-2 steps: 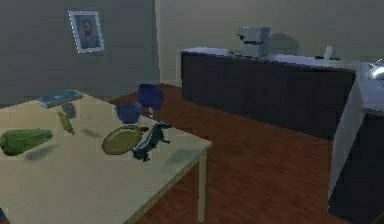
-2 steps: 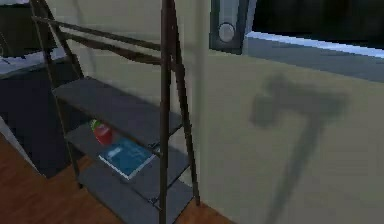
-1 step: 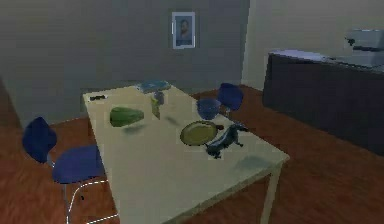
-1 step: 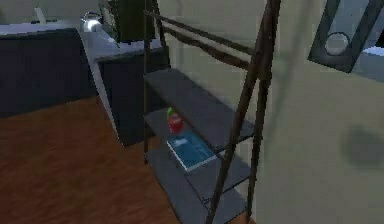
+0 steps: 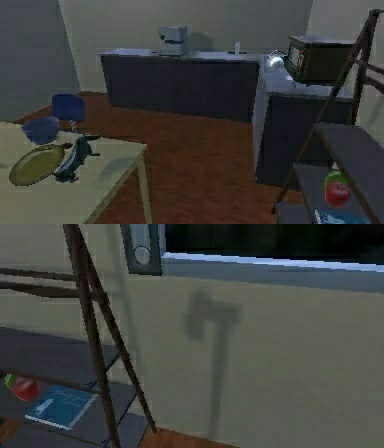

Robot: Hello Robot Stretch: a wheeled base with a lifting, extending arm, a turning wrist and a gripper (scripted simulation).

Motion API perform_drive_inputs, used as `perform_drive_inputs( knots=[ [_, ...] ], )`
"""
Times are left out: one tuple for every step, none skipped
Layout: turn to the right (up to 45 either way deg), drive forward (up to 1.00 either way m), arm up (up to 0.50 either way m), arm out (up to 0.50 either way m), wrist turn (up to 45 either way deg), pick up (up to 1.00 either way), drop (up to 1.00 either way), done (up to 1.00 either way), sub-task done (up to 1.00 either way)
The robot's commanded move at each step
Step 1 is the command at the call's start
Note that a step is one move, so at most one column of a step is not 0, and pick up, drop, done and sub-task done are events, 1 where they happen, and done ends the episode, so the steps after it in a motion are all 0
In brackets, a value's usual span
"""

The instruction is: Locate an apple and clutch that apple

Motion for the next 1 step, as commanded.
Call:
perform_drive_inputs(
  knots=[
    [9.0, 0.00, 0.00, 0.00, 0.0, 0.00, 0.00, 0.00, 0.00]
  ],
)
